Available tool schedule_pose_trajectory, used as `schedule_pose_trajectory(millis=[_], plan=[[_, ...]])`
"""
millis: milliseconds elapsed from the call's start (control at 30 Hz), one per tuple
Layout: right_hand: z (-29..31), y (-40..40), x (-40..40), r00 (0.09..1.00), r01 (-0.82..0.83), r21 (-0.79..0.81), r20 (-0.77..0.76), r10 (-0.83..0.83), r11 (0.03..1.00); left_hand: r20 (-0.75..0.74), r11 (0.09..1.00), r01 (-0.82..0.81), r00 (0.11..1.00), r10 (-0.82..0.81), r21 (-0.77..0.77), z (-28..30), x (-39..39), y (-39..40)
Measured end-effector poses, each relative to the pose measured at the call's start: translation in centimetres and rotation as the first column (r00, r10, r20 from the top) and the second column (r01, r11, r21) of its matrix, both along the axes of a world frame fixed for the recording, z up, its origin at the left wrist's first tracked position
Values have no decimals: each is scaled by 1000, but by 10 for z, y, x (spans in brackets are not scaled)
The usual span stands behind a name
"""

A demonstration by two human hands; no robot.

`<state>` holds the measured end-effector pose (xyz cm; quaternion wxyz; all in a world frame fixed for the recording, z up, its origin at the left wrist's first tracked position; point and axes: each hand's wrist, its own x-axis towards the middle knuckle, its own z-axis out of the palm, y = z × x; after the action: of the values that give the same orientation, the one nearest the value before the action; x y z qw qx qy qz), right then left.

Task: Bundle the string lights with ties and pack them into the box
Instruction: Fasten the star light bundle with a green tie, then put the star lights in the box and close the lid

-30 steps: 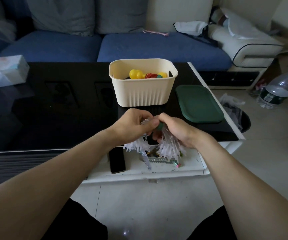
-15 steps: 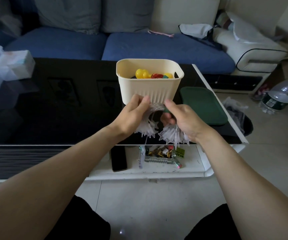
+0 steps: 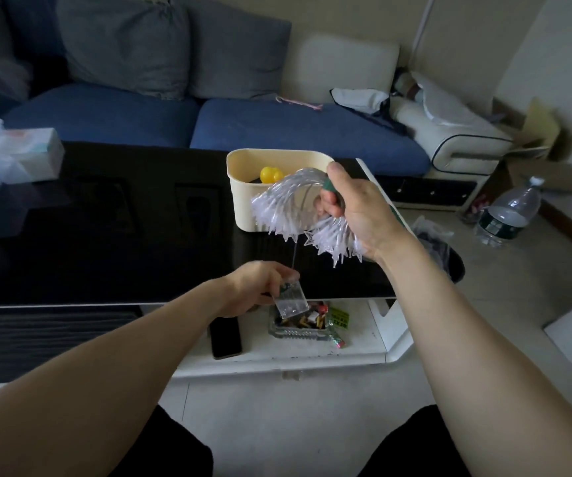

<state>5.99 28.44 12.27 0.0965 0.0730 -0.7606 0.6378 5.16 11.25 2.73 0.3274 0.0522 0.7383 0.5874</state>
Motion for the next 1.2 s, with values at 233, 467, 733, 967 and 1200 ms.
schedule_pose_trajectory(millis=[233,467,733,967,1200], plan=[[42,4,-8,993,105,281,-81,-86,954,-150,998,19,988,-27,-58,6,7,8],[48,24,-15,962,272,440,-155,-226,856,-35,923,-312,944,328,227,29,-13,3],[60,29,-83,952,293,601,-255,-169,744,-204,760,-492,766,610,426,82,-64,-12],[50,21,-163,911,375,807,-412,-18,457,-585,835,-506,618,524,214,113,-137,-22],[-13,19,-200,992,113,963,-123,27,243,-708,898,-435,654,265,-66,74,-170,-12]])
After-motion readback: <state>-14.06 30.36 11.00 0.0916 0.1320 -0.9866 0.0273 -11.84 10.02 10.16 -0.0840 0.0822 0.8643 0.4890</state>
